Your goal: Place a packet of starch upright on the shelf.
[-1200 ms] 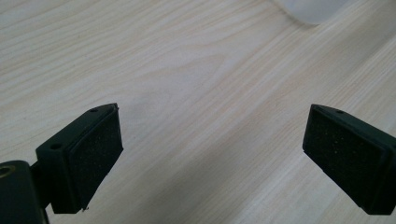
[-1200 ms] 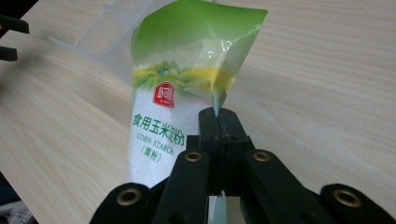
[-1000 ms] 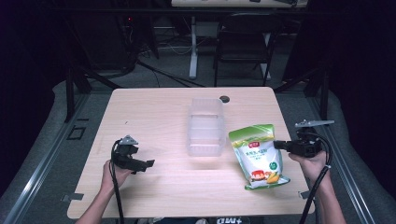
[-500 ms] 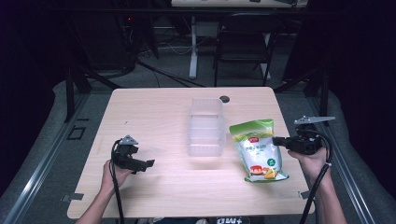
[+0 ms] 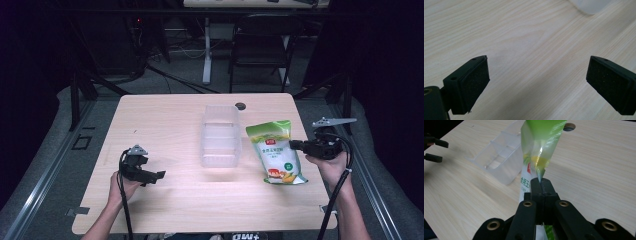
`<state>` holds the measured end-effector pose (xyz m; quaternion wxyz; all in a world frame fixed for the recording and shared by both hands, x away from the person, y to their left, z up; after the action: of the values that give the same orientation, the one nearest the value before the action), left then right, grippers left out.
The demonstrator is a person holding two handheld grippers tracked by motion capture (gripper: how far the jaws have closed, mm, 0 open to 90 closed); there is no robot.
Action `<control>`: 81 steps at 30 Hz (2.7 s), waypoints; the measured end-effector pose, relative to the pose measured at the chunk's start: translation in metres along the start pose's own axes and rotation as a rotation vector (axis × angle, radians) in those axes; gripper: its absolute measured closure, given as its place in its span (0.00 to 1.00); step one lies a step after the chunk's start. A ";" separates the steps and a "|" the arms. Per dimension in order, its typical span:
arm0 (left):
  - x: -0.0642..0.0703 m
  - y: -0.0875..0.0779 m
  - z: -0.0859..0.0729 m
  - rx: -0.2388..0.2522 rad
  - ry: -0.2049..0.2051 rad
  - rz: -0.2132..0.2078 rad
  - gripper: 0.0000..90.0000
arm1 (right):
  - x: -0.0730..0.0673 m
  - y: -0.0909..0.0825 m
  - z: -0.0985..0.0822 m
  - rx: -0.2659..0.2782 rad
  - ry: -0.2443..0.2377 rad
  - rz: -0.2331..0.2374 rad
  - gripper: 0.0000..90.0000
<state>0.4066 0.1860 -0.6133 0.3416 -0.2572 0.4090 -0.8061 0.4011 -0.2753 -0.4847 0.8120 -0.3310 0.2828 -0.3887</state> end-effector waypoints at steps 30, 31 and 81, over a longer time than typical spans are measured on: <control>-0.001 0.001 0.000 -0.003 -0.010 -0.009 0.04 | -0.001 -0.009 0.038 0.015 -0.028 -0.022 1.00; -0.001 0.001 0.000 -0.001 -0.009 -0.007 0.04 | -0.001 -0.009 0.039 0.013 -0.029 -0.020 1.00; -0.003 -0.001 0.003 0.023 -0.025 0.001 0.00 | -0.030 -0.024 0.106 0.074 -0.122 -0.006 1.00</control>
<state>0.4097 0.1876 -0.6111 0.3501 -0.2630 0.3957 -0.8073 0.4499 -0.2285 -0.3944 0.8382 -0.3248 0.2172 -0.3805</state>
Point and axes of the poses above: each handheld gripper's, and its own axes: y roughly forward along the jaws, z roughly out of its top, x roughly to its right, the point moved 9 cm from there along y, roughly forward along the jaws, and after that the axes turned 9 degrees about -x, right-handed, at the moved point
